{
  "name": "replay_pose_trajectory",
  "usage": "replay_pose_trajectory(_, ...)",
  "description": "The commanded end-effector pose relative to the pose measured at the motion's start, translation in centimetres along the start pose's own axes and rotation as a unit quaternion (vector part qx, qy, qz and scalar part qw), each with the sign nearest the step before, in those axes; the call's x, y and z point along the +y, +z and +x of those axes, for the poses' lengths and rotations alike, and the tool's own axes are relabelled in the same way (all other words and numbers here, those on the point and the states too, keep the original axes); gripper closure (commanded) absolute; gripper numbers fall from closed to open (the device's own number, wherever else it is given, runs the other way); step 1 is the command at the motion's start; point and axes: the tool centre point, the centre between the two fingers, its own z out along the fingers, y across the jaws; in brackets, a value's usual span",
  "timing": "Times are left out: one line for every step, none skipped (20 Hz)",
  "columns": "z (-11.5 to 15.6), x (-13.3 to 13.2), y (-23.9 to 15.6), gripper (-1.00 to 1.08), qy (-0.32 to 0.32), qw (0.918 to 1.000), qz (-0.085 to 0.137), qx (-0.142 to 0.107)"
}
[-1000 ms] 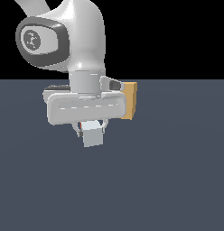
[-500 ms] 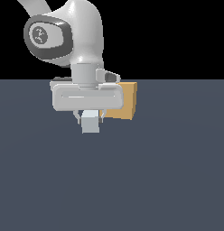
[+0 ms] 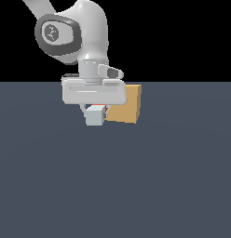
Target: Insert the peg into the horizontal hole in a box.
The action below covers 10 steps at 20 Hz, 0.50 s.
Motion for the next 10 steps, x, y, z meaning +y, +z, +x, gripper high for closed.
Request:
replay_pose_trajectory(1.1,0.2,-0.6,1.08,0.025,0.9997,-0.002,0.000)
replay_pose_trajectory(1.4,0.3,-0.8,1.08,0.034,0.9994,-0.002,0.000)
replay_pose_trajectory(1.8,0.4,-0.9,1.08,0.043,0.9991,-0.002,0.000)
replay_pose_trajectory(2.2,0.4,-1.1,1.08,0.051,0.9987,-0.002,0.000)
replay_pose_trajectory(2.5,0.5,-1.2,1.08,0.058,0.9983,-0.002,0.000)
replay_pose_trajectory(2.8,0.6,-1.4,1.08,0.066,0.9978,-0.002,0.000)
replay_pose_trajectory(3.1,0.7,-1.5,1.08,0.072,0.9974,-0.002,0.000)
replay_pose_trajectory(3.3,0.7,-1.6,1.08,0.079,0.9969,-0.002,0.000)
replay_pose_trajectory(3.5,0.8,-1.7,1.08,0.084,0.9964,-0.002,0.000)
replay_pose_trajectory(3.8,0.9,-1.8,1.08,0.090,0.9960,-0.002,0.000)
